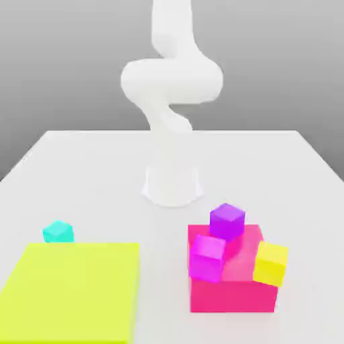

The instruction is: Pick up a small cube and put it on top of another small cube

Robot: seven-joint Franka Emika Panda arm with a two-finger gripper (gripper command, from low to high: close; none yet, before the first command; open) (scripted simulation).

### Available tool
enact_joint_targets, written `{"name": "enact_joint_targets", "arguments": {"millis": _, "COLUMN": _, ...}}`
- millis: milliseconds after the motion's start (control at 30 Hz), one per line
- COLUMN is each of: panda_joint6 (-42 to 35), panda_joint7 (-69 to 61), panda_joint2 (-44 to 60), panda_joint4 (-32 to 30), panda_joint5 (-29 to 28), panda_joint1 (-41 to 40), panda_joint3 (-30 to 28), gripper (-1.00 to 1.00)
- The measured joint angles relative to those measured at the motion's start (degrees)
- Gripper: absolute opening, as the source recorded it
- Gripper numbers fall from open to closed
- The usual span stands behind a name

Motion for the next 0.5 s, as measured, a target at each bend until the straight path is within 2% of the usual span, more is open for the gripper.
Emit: {"name": "enact_joint_targets", "arguments": {"millis": 500, "panda_joint6": 12.21, "panda_joint7": 31.50, "panda_joint2": 18.09, "panda_joint4": -12.43, "panda_joint5": -6.93, "panda_joint1": -22.18, "panda_joint3": 2.84, "gripper": 0.00}}
